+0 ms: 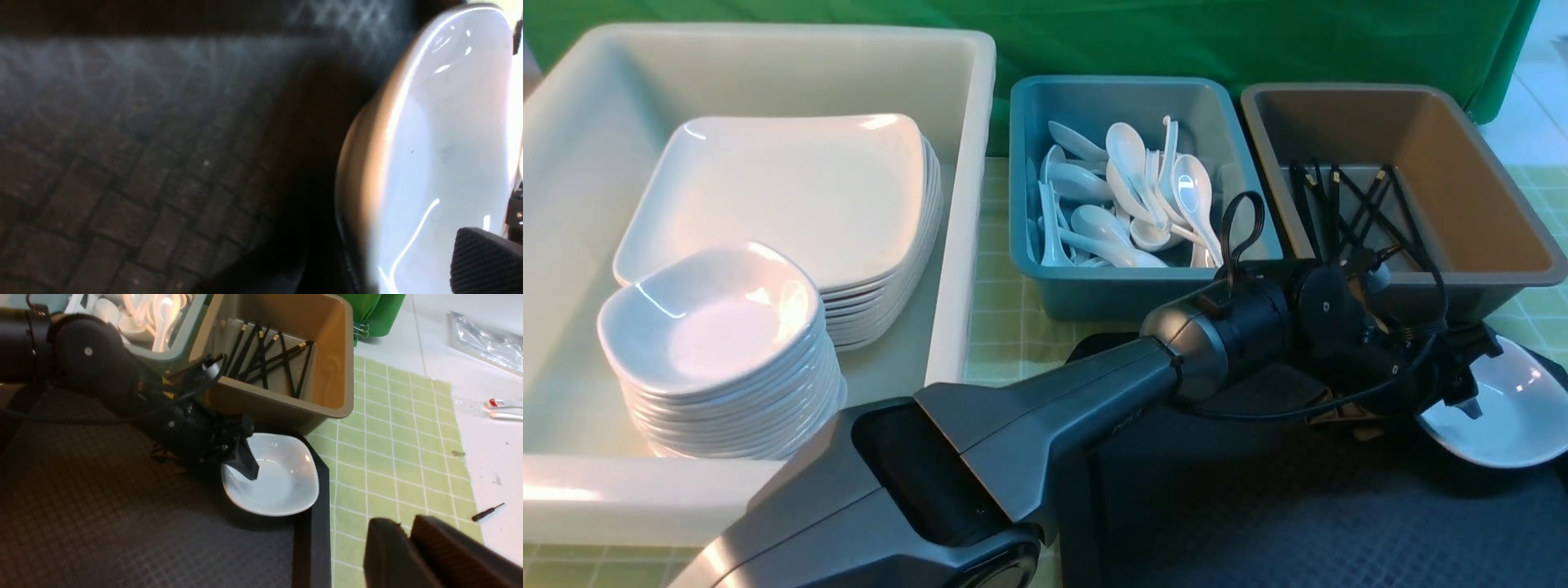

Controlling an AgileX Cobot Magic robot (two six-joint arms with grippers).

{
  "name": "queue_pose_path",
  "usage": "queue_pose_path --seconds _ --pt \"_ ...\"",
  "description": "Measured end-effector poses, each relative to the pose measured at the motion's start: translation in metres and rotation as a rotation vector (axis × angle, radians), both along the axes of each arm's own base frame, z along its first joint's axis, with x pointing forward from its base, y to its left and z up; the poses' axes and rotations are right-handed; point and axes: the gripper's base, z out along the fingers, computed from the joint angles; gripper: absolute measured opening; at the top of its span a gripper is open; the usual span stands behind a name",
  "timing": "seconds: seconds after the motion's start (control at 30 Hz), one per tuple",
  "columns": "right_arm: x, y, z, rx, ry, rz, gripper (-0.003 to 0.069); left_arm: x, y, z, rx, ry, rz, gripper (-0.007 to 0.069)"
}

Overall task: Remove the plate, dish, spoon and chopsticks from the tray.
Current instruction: Use the left arm to grab a small plate from the dinner plate, then use the left arm to put the small plate into the large storage box on the left

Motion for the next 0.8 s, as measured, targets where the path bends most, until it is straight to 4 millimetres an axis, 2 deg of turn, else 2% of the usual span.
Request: queue_pose_path --seconds 0.27,0.5,0.57,0.63,0.7,0.73,0.77,0.8 --pt "0.0 0.0 0.0 0.001 0.0 0.001 0.0083 -0.004 -0.004 -0.006 -0.013 0.016 0.003 0.0262" --pt "0.0 0.0 0.0 0.002 0.001 0.001 0.0085 -0.013 -0.006 -0.006 0.011 0.061 -0.042 0.002" --pt "0.0 0.0 0.0 0.002 0.001 0.001 0.0085 -0.015 -0.005 -0.001 0.027 0.052 -0.07 0.0006" --pt "0.0 0.0 0.0 0.002 0.001 0.001 0.0085 -0.018 -0.001 0.017 0.062 0.011 -0.115 0.0003" --pt "0.0 0.0 0.0 0.002 0.001 0.001 0.0085 -0.018 0.008 0.047 0.095 -0.055 -0.149 0.0003" --pt "0.0 0.0 0.0 0.0 0.001 0.002 0.0086 -0.019 0.015 0.072 0.097 -0.089 -0.159 0.0003" --pt "0.0 0.0 0.0 0.0 0.001 0.002 0.0087 -0.018 0.016 0.076 0.1 -0.098 -0.159 0.0003" --pt "0.0 0.0 0.0 -0.007 0.0 0.005 0.0088 -0.017 0.026 0.105 0.086 -0.14 -0.155 0.0003"
